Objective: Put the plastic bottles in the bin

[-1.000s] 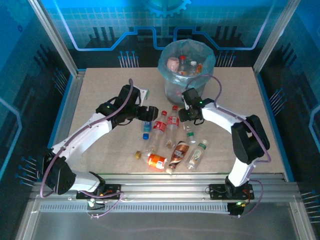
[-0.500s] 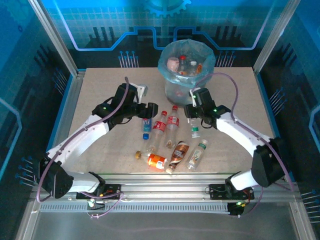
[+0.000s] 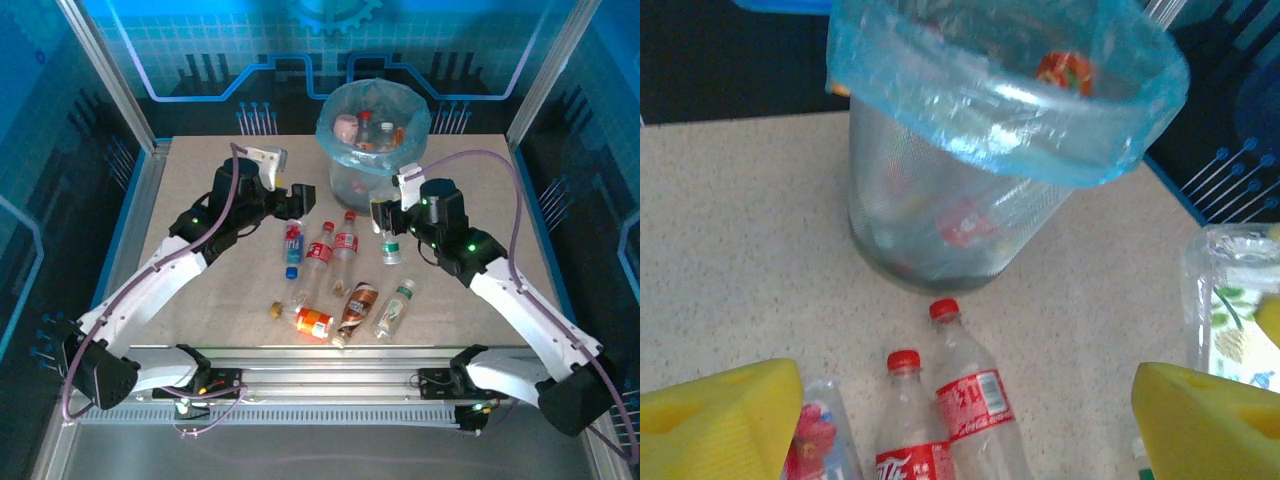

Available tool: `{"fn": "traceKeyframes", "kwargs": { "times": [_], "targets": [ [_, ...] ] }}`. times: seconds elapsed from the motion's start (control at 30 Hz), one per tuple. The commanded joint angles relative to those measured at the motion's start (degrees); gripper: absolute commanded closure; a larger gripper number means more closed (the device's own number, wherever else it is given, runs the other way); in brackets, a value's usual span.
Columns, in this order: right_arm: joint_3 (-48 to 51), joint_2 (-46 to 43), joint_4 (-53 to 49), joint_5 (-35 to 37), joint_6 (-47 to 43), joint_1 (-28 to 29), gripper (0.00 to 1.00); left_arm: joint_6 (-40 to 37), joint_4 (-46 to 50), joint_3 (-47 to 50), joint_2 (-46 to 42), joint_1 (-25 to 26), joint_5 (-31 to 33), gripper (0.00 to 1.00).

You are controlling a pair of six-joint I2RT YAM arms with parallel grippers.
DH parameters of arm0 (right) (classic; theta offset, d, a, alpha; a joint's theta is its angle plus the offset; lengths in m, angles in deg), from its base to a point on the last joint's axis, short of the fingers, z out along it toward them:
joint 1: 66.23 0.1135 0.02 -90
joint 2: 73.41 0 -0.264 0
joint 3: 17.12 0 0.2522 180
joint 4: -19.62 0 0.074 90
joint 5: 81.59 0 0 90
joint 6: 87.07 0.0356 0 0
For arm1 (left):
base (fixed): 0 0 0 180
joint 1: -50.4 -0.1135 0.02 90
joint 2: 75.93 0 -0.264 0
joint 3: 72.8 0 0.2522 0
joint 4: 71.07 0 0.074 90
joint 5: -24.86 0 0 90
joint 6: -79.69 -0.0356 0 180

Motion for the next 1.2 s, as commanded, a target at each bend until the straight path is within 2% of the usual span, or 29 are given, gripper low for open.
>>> {"fn": "traceKeyframes", "kwargs": {
  "times": [0.0, 0.2, 0.37, 0.73, 0.9, 1.17],
  "targets": [
    [-6.2, -1.9, 1.3, -5.8, -1.8, 1.3, 0.44, -0.5, -5.1, -2.9, -1.3, 0.3, 0.7, 0.13],
    [-18.5, 3.0, 1.0, -0.9, -4.6, 1.7, 0.45, -0.5, -6.1, -7.9, 2.0, 0.3, -0.5, 0.13],
    [-24.4, 8.2, 3.7, 3.9, -8.6, 1.0, 0.46, 0.5, -7.6, -11.6, 5.6, 0.3, -1.3, 0.13],
    [-45.4, 28.9, 4.0, 9.5, -15.9, -1.0, 0.44, 0.1, -5.9, -25.0, 17.2, 0.2, -1.3, 0.14],
    [-61.6, 42.2, -3.8, 13.4, -19.7, -2.9, 0.44, -4.0, -1.7, -33.0, 22.4, -0.6, 0.5, 0.13],
    [-95.0, 67.1, -22.0, 22.2, -27.6, -5.4, 0.4, -3.0, -0.5, -38.6, 27.4, -3.5, -0.2, 0.13]
  ]
}}
